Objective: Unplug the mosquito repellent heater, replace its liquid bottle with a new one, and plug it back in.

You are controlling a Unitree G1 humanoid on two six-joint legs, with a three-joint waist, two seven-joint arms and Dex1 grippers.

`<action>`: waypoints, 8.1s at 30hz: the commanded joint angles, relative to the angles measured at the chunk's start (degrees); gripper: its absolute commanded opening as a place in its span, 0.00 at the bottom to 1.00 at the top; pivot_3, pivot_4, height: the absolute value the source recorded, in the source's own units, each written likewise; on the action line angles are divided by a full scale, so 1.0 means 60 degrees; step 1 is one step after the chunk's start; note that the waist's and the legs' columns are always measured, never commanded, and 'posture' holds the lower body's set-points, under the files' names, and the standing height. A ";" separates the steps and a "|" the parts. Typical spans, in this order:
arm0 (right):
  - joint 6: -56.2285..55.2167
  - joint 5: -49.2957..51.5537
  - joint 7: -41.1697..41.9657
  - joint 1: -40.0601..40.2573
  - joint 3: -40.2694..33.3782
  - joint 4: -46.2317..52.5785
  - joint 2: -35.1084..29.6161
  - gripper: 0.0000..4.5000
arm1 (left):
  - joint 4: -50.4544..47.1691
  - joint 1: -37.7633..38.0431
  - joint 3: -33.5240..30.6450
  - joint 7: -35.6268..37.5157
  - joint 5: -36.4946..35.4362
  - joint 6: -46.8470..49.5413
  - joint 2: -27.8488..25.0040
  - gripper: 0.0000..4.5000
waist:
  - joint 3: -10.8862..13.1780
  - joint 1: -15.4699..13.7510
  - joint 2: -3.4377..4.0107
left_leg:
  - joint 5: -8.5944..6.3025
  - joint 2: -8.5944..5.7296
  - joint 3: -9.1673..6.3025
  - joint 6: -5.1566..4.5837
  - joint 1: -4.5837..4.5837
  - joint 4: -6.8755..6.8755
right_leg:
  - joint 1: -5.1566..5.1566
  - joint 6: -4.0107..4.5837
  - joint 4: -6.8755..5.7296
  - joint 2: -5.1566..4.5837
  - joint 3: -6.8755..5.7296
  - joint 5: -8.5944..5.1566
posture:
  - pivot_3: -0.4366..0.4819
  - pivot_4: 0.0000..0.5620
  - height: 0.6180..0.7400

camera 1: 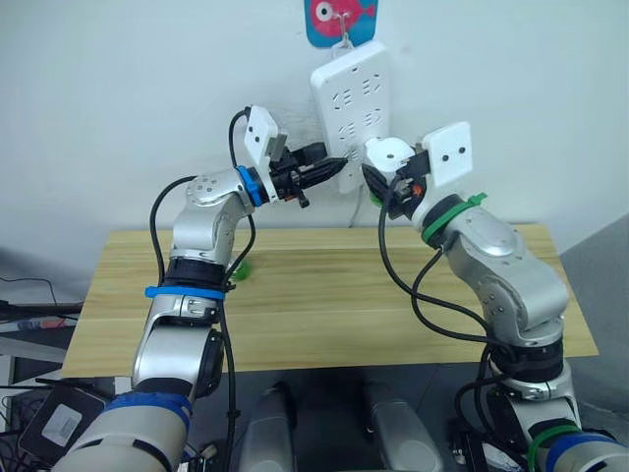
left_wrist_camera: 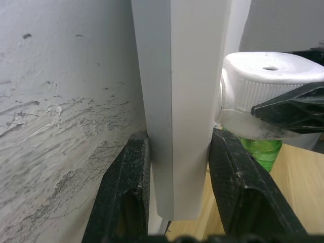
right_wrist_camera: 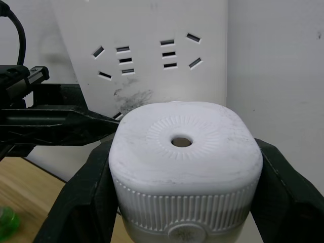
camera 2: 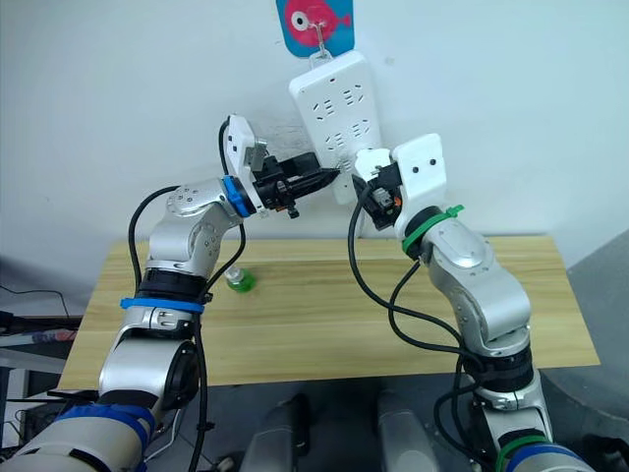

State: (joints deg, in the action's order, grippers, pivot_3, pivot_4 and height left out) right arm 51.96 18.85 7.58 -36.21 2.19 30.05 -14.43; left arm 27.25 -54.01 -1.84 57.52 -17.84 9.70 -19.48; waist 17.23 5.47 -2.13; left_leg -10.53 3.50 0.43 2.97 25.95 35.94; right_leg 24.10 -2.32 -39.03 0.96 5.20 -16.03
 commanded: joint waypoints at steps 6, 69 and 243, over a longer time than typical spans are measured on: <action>0.1416 0.1078 0.0079 0.0361 -0.0780 0.2013 -0.0023 0.66 | 0.0100 0.0422 0.0062 -0.0237 0.0391 0.0060 -0.0747 0.29 | -0.0002 0.0082 0.0004 | 0.0000 0.0001 0.0006 0.0000 -0.0007 0.0007 | 0.0001 0.0001 -0.0009 0.0003 0.0008 0.0001 | 0.29 0.53 1.00; -0.4702 1.2402 -0.7654 0.3041 -0.1123 0.2545 0.1154 0.66 | -0.6153 0.3121 0.1369 -0.1302 -0.1455 0.0851 0.0935 0.74 | -0.0010 0.0404 0.0022 | 0.0005 0.0003 -0.0001 -0.0003 0.0012 0.0014 | 0.0011 -0.0034 -0.0017 0.0021 0.0025 -0.0016 | 0.27 0.47 1.00; 0.0423 1.5692 0.0551 0.3353 -0.0344 -0.0191 -0.5651 0.67 | -0.5964 0.2039 0.2136 0.2396 -0.7146 0.9714 -0.5125 0.50 | 0.0016 -0.0339 0.0009 | 0.0029 0.0011 -0.0053 -0.0041 0.0013 0.0043 | -0.0004 -0.0038 -0.0024 0.0019 -0.0026 -0.0006 | 0.40 0.53 1.00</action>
State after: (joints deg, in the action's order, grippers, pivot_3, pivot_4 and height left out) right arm 54.29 111.71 10.10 -16.69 2.52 28.86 -46.93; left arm -12.98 -41.30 12.30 71.41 -56.81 55.72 -46.55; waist 17.33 3.43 -2.08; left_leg -10.36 3.54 0.09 2.72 25.99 36.19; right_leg 24.07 -2.55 -39.19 1.08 5.08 -16.07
